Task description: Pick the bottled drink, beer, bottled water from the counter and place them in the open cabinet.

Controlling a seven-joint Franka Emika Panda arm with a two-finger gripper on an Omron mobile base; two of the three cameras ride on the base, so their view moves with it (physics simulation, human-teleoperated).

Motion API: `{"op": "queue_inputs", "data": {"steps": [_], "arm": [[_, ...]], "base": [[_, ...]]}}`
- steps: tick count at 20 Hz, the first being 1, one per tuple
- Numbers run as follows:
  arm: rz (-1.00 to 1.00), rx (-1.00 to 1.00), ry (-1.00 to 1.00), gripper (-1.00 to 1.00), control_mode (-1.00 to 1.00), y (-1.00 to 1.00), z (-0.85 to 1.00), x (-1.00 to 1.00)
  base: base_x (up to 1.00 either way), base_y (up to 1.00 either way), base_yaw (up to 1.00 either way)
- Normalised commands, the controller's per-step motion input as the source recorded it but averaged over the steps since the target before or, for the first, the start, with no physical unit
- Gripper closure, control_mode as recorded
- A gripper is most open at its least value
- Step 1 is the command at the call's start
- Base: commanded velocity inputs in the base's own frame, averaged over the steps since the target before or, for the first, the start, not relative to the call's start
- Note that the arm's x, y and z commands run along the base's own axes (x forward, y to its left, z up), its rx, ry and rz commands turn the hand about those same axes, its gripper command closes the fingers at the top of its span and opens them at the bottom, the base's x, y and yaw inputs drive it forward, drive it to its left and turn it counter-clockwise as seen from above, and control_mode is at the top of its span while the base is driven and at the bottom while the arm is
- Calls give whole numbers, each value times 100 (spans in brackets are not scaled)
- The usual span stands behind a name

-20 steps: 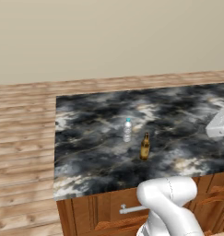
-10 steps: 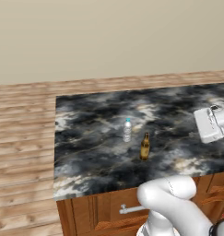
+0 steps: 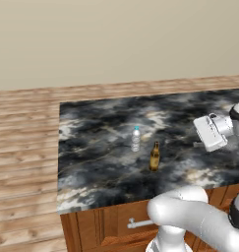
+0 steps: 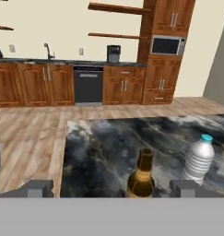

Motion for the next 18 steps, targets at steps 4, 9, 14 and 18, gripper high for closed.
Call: {"op": "queue_inputs", "data": {"steps": [4, 9, 14, 18], "arm": [[2, 0, -4, -100, -100, 0, -45, 56], [0, 0, -4, -100, -100, 0, -50, 57], [0, 0, -3, -100, -100, 0, -52, 44], [1, 0, -2, -100, -100, 0, -50, 30]], "base": [[0, 0, 0], [0, 0, 0], [0, 0, 0], [0, 0, 0]]}}
